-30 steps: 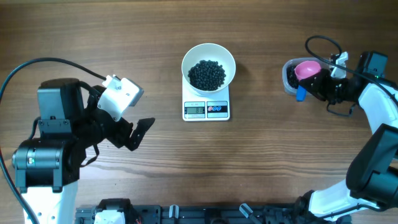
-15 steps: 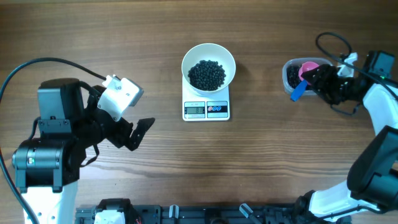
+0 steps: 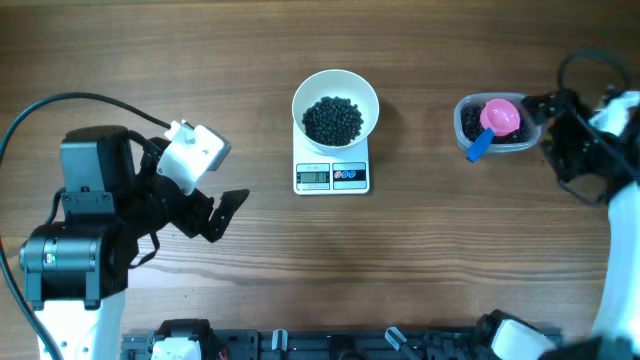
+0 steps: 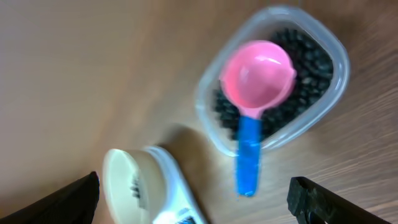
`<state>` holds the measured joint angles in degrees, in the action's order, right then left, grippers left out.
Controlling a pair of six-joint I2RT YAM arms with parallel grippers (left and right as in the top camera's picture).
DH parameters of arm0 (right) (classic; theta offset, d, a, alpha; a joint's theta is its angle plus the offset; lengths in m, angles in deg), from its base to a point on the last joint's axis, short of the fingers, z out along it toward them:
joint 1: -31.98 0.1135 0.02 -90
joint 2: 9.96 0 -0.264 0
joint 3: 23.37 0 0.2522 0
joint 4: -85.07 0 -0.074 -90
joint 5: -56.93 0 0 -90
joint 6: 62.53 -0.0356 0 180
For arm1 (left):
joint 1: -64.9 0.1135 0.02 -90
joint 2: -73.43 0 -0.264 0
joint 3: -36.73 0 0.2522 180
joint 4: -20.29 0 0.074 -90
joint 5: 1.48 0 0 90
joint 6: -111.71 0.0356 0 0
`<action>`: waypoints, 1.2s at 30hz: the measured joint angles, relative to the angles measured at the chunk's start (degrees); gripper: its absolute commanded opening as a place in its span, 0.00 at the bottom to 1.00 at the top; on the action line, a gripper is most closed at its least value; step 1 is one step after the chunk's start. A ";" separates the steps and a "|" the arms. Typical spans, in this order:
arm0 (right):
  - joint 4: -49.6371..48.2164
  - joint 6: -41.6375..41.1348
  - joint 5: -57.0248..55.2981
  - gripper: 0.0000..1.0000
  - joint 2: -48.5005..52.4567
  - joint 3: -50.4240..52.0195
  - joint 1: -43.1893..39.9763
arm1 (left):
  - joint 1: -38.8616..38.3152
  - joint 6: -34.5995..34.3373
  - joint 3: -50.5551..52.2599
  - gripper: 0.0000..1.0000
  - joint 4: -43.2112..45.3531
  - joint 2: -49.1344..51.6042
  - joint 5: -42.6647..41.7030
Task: Scoop item into bowl and weigh 150g on scale
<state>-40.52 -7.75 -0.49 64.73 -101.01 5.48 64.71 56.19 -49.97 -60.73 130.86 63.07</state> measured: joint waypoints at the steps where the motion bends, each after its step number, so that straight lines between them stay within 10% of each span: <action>1: 0.94 -3.67 -2.05 1.00 -3.89 0.00 0.46 | 0.00 0.00 0.00 1.00 0.00 0.00 0.00; 21: -7.80 -64.92 -45.24 0.93 -12.61 20.28 42.93 | 0.00 0.00 0.00 1.00 0.00 0.00 0.00; 36: -15.21 -73.42 -70.75 0.90 6.69 22.10 52.87 | 0.00 0.00 0.00 1.00 0.00 0.00 0.00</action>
<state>-55.74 -81.17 -71.24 71.42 -78.91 58.35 64.71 56.19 -49.97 -60.73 130.86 63.07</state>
